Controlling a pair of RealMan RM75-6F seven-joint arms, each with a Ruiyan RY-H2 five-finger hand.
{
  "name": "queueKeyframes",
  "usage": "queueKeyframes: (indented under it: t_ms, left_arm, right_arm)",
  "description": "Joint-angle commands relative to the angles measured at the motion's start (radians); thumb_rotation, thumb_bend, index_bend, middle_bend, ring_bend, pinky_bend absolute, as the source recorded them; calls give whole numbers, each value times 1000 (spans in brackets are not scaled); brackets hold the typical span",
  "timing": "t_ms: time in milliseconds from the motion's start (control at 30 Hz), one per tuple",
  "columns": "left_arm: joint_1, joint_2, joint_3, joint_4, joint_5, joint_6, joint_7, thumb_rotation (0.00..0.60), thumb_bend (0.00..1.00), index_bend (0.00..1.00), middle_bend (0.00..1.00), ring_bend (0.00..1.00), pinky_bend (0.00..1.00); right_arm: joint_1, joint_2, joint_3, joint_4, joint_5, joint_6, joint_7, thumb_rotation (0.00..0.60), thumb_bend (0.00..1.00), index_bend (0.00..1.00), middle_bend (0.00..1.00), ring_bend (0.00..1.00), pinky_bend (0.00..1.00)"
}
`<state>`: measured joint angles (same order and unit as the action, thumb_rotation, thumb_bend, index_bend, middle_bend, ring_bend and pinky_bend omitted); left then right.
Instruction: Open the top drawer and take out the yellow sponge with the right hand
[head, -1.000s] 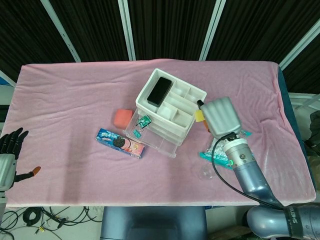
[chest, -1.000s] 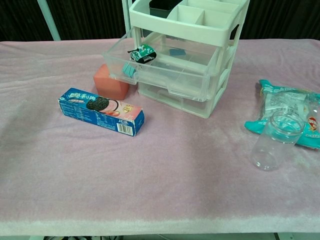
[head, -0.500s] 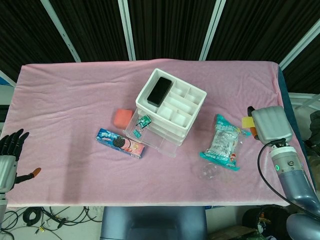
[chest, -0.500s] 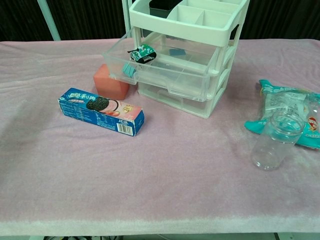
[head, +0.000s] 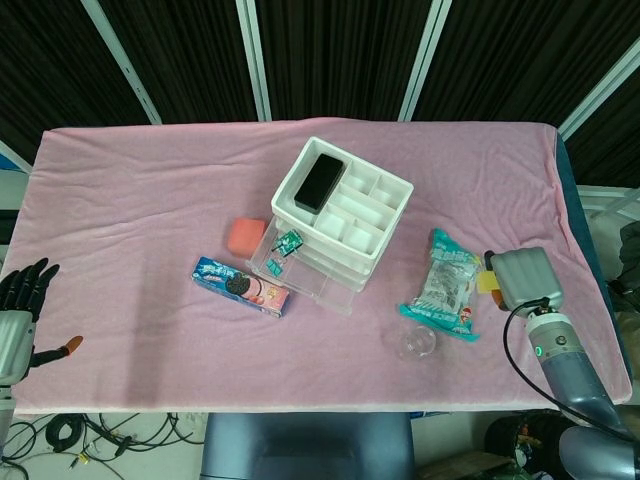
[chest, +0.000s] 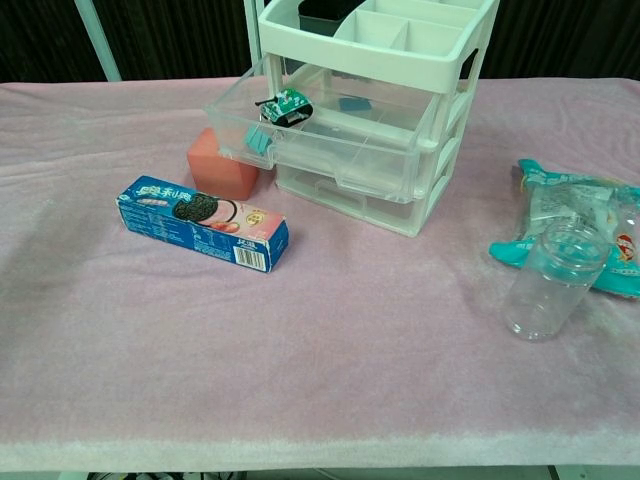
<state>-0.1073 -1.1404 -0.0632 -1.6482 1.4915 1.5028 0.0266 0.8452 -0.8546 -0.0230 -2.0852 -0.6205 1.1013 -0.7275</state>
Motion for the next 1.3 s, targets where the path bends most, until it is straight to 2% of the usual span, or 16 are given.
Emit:
queueKeyframes:
  t_ms: [33,300,500,567,667,733,800,1067,1167,1300]
  left_arm:
    - [1,0,0,0,-1,1,-1,600,0,0,0,0,0]
    - [-1,1,-2,0,-5,-4,-3,600,0,0,0,0,0]
    - [-2,0,-2,0,-6,-6,-1,600,0,0,0,0,0]
    - [-1,1,-2,-1,-5,-5,0,600,0,0,0,0,0]
    - [-1,1,-2,-1,-6,-5,0,600,0,0,0,0,0]
    - [0,1,-2,-1,-6,-4,0,600,0,0,0,0,0]
    - [0,1,-1,-1,-6,-4,0,600,0,0,0,0,0]
    - [0,0,-2,0,-5,-3,1,600,0,0,0,0,0]
    - [0,0,-1,0,-3,-3,2,600,0,0,0,0,0]
    - [1,1,-1,0,-3,-1,2,600,0,0,0,0,0]
  right_arm:
    - [-2,-56,8,18,8,3,-3,600,331,581,805,870,805]
    - [1,-147,19,47,33,19,-18,600,309,580,805,869,805]
    - [-3,-183,31,59,29,34,-12,600,247,528,805,870,805]
    - [-5,-201,30,65,30,37,-15,600,235,493,805,869,805]
    - [-8,-214,26,71,30,41,-24,600,207,379,804,869,805]
    - [-9,-220,24,73,28,44,-28,600,191,251,804,870,805]
    - [-11,-225,21,76,26,47,-32,600,183,168,803,870,805]
    - [-37,-225,22,73,-17,75,-11,600,179,118,794,859,801]
    - [-57,-215,18,67,-65,104,1,600,179,113,741,797,731]
    - [-114,-194,-10,57,-174,169,31,600,180,111,569,656,549]
